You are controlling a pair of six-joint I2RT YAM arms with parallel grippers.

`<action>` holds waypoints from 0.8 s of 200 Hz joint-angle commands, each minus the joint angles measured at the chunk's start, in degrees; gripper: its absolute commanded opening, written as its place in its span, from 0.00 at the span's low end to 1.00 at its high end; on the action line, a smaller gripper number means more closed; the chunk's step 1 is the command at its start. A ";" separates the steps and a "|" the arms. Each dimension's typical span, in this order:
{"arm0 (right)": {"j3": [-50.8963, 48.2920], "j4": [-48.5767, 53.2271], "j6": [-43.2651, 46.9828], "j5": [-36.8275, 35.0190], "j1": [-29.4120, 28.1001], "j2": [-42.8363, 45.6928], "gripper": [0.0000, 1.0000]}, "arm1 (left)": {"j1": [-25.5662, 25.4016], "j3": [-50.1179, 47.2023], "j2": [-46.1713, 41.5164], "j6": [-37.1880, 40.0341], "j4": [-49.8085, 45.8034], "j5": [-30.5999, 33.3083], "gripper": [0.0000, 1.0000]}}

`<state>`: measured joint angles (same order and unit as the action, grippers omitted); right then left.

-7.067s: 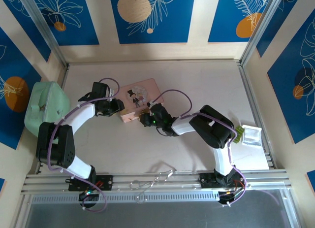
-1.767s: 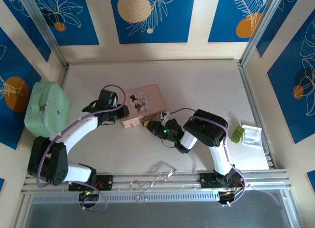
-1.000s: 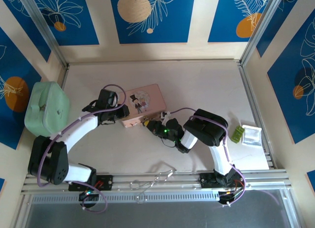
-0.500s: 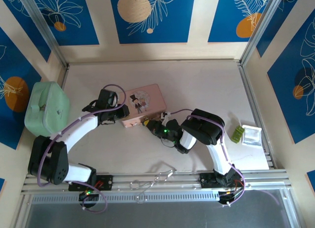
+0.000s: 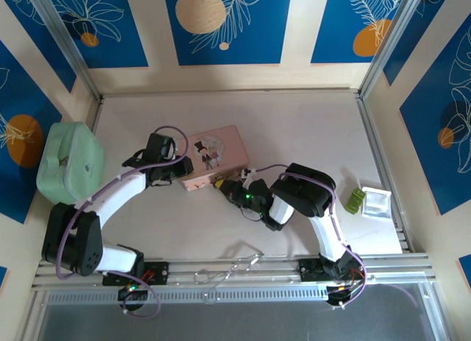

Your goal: Unlock the padlock with the key

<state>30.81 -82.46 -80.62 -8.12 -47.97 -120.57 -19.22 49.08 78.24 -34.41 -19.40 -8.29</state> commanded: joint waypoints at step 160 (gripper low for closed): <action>1.57 2.20 -1.01 -0.97 3.76 1.68 0.00 | 2.42 -1.00 1.67 2.78 -2.59 -1.77 0.39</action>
<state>30.39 -79.70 -81.76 -7.53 -44.95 -119.17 -18.28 49.08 78.74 -33.47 -18.83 -11.14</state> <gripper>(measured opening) 0.071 0.389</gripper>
